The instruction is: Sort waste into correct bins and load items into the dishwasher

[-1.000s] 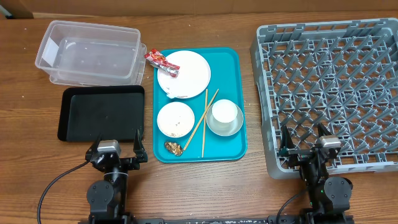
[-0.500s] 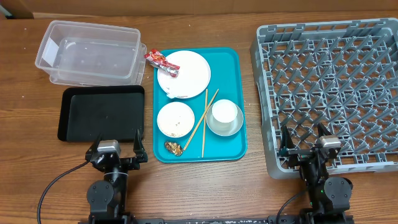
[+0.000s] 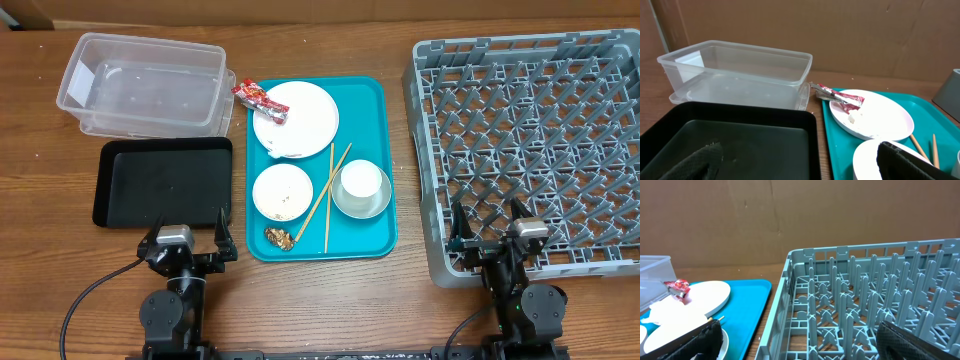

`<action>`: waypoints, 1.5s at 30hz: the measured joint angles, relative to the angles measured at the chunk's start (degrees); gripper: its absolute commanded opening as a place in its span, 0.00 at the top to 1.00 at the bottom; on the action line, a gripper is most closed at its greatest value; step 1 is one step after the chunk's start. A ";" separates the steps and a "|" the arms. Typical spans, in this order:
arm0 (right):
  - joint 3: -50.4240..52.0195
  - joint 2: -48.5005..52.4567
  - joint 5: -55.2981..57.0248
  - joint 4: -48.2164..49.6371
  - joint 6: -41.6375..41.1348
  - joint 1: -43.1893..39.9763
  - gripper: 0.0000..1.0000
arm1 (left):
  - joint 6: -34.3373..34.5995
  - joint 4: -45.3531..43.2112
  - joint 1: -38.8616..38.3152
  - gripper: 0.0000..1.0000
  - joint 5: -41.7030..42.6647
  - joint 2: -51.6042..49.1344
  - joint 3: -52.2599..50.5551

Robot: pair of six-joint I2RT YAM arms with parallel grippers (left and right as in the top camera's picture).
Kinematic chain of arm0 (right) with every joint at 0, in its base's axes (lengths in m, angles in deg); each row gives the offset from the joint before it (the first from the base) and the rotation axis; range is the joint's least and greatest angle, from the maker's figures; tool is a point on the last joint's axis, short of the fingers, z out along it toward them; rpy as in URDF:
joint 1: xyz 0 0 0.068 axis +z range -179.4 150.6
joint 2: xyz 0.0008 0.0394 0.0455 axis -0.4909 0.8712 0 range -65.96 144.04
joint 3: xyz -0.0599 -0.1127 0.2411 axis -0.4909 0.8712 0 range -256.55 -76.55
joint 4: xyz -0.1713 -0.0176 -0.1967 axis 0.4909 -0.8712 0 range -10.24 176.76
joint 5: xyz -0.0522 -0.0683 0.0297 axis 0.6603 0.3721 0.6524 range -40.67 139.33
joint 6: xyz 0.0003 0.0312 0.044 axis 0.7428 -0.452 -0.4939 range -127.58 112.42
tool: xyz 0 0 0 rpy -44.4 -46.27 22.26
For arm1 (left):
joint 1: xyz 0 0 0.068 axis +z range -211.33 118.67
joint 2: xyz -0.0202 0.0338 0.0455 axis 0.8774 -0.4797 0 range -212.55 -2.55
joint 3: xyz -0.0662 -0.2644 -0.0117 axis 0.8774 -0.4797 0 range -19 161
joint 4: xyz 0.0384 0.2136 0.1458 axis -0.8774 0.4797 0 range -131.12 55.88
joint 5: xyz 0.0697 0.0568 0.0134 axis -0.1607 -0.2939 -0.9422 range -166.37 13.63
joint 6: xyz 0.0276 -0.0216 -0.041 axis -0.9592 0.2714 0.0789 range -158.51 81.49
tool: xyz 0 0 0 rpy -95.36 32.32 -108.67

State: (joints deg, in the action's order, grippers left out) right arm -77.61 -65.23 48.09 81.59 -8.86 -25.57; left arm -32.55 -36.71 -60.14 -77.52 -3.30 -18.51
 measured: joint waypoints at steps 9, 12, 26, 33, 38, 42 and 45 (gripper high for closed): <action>0.00 0.00 0.15 0.72 -0.02 0.00 0.00 | 0.17 -0.50 0.00 0.00 0.74 0.00 0.00; 0.00 0.00 0.11 2.58 -0.11 0.00 0.00 | 0.81 -1.36 0.00 0.00 2.75 0.02 0.02; -6.88 3.06 -1.36 -3.56 -3.37 0.00 0.00 | 2.21 5.70 0.00 0.00 5.25 -16.24 17.25; -23.93 16.72 -1.36 -17.49 -6.03 0.00 0.00 | 2.67 19.89 0.00 0.00 8.11 -36.50 34.40; -41.20 30.36 -1.33 -34.80 -7.13 0.00 0.00 | 2.62 43.80 0.00 0.00 8.92 -51.08 50.97; -54.38 41.24 -1.38 -47.95 -7.56 0.00 0.00 | 2.60 57.07 0.00 0.00 9.11 -60.85 62.77; -60.08 47.01 -1.57 -52.04 -7.69 0.00 0.00 | 2.60 60.65 0.00 0.00 9.14 -65.18 67.43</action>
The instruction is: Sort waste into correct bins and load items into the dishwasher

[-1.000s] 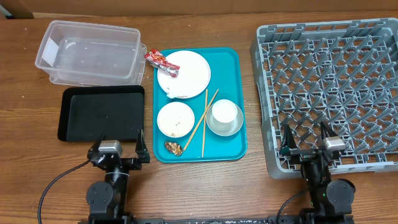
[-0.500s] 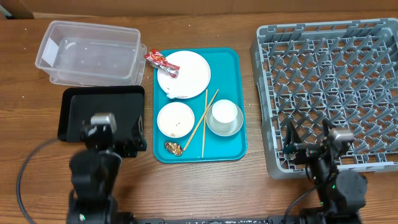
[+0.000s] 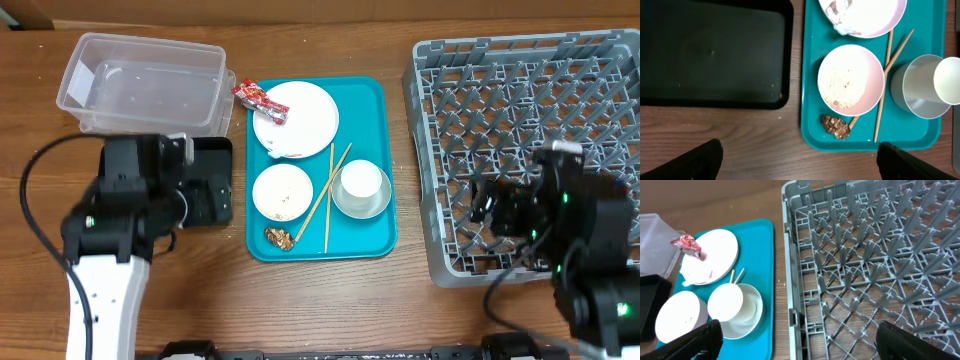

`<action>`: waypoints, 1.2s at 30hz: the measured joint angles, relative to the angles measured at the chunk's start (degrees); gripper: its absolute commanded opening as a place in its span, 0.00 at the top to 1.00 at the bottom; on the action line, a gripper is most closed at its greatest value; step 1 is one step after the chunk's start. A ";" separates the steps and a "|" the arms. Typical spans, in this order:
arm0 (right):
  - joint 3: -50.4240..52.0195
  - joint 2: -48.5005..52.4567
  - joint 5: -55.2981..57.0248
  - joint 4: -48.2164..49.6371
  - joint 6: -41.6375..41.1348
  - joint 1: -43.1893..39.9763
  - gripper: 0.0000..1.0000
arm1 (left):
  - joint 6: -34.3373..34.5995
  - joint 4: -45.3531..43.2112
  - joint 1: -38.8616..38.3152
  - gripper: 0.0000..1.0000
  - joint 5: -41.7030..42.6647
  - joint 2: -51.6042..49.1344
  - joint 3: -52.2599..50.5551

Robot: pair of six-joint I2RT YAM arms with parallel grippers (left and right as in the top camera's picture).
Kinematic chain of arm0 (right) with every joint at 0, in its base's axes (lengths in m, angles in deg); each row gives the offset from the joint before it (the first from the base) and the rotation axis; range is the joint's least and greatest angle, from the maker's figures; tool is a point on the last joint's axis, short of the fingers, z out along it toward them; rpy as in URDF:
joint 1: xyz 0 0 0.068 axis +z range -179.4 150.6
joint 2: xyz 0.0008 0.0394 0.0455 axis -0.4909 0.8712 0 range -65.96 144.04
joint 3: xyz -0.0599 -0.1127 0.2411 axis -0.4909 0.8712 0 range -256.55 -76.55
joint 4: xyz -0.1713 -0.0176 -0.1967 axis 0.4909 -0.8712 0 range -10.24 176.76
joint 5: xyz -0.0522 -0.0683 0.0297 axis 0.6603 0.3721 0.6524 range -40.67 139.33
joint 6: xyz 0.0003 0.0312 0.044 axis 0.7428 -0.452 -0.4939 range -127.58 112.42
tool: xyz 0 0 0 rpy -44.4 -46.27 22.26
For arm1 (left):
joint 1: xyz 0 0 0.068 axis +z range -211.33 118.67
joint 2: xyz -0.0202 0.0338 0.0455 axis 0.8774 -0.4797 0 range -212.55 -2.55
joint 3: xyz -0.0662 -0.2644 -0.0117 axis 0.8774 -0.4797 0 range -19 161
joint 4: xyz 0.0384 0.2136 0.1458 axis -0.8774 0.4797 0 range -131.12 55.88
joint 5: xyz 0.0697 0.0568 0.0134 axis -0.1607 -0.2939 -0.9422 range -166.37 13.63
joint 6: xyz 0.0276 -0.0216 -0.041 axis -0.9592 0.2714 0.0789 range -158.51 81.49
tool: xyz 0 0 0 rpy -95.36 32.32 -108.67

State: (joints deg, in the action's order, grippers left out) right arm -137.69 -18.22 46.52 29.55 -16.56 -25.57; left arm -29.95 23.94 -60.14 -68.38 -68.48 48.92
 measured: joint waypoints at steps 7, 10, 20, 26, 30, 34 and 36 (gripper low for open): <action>-1.05 8.35 -1.92 -4.31 -0.07 0.00 0.00 | 0.26 -1.68 0.00 0.00 0.26 -5.60 1.09; -1.05 11.52 -3.04 -4.81 -0.04 0.00 0.00 | 1.18 -4.37 0.00 0.00 1.68 -7.26 1.09; -1.05 12.52 -4.44 -6.62 -0.02 0.00 0.00 | 2.03 -24.90 -3.56 0.00 4.31 -10.82 1.20; -1.05 12.52 -4.48 -6.71 -0.02 0.02 0.00 | 1.95 -35.45 -8.87 0.06 1.77 -18.80 1.46; -1.05 12.52 -4.46 -6.67 -0.02 0.00 0.00 | 1.07 -40.50 -11.58 0.08 1.09 -26.21 1.46; -1.05 12.52 -4.48 -6.69 -0.04 0.00 0.00 | -1.20 -45.64 -13.57 0.09 0.22 -33.20 1.46; -1.05 12.50 -4.48 -6.69 -0.04 0.00 0.00 | -1.99 -47.98 -13.99 0.06 -1.01 -36.57 1.46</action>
State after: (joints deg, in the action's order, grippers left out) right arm -138.74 -5.72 42.04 22.86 -16.60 -25.57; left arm -31.94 -24.03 -74.13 -69.39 -105.04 50.39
